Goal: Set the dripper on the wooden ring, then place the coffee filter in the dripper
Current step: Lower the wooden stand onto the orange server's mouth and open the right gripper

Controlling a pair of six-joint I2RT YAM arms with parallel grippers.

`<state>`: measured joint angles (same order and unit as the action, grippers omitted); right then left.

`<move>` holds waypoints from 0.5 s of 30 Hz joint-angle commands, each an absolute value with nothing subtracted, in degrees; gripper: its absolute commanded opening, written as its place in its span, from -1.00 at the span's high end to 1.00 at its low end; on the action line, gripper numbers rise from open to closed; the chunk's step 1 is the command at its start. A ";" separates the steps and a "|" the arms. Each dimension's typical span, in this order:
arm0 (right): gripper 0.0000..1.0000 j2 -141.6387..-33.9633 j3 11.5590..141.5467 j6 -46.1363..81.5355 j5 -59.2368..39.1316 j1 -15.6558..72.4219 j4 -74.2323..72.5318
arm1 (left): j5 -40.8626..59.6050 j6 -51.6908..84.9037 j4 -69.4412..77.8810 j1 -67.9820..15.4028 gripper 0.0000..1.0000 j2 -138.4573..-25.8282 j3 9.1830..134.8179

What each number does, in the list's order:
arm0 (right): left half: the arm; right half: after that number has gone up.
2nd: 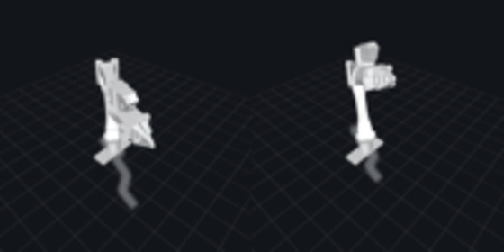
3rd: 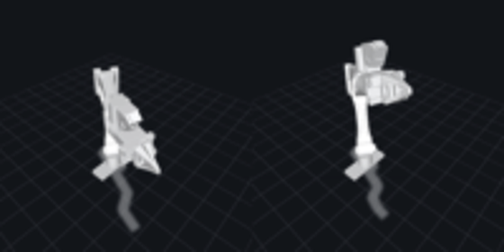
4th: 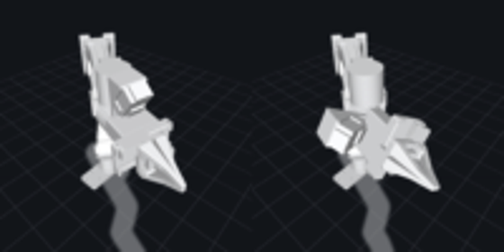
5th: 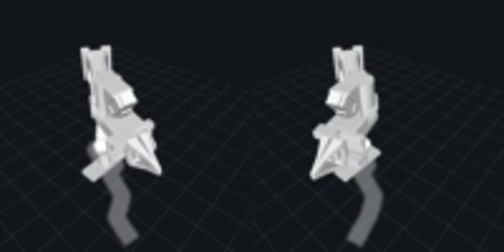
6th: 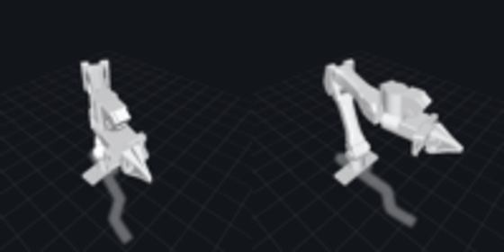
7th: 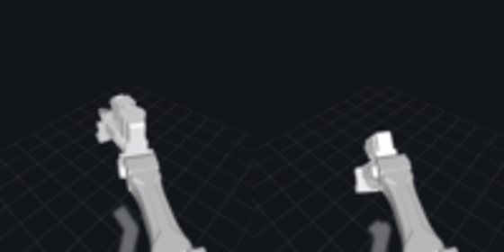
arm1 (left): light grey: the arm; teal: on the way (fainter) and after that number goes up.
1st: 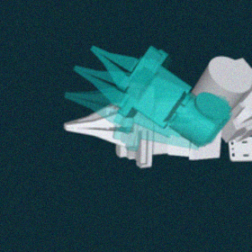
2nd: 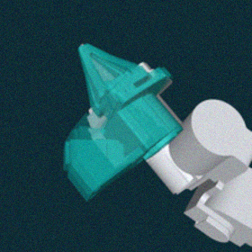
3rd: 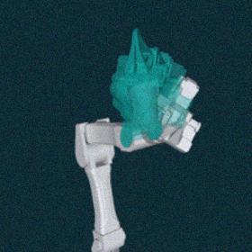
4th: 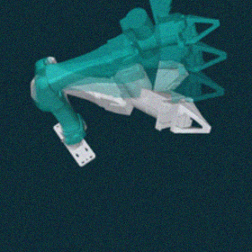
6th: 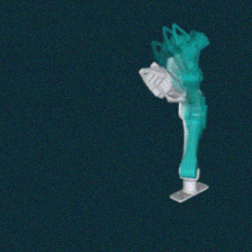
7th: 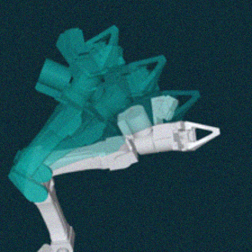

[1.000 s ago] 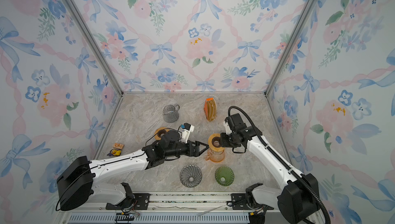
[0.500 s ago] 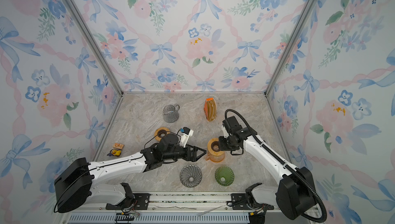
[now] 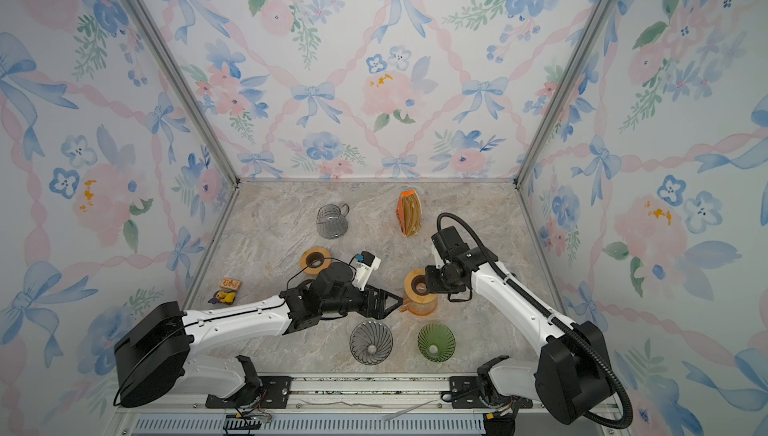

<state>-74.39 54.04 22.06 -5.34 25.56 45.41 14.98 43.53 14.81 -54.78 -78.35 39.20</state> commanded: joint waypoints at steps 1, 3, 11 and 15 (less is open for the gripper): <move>0.25 -74.80 53.14 22.90 -4.70 26.03 44.94 | 15.38 42.01 13.90 -55.06 -0.96 -78.61 40.94; 0.24 -74.87 52.91 23.04 -4.79 26.02 44.77 | 15.26 41.93 13.88 -55.06 -0.96 -78.34 40.87; 0.19 -74.54 52.99 23.53 -4.42 25.95 45.26 | 15.06 41.53 13.89 -55.03 -0.96 -78.24 41.46; 0.14 -74.19 52.74 23.79 -4.22 25.96 45.13 | 15.28 41.10 13.46 -54.96 -0.96 -79.01 41.66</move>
<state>-74.70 53.43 23.14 -5.13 25.56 45.23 14.90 42.85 14.61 -54.78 -78.39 40.07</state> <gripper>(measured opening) 0.424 0.980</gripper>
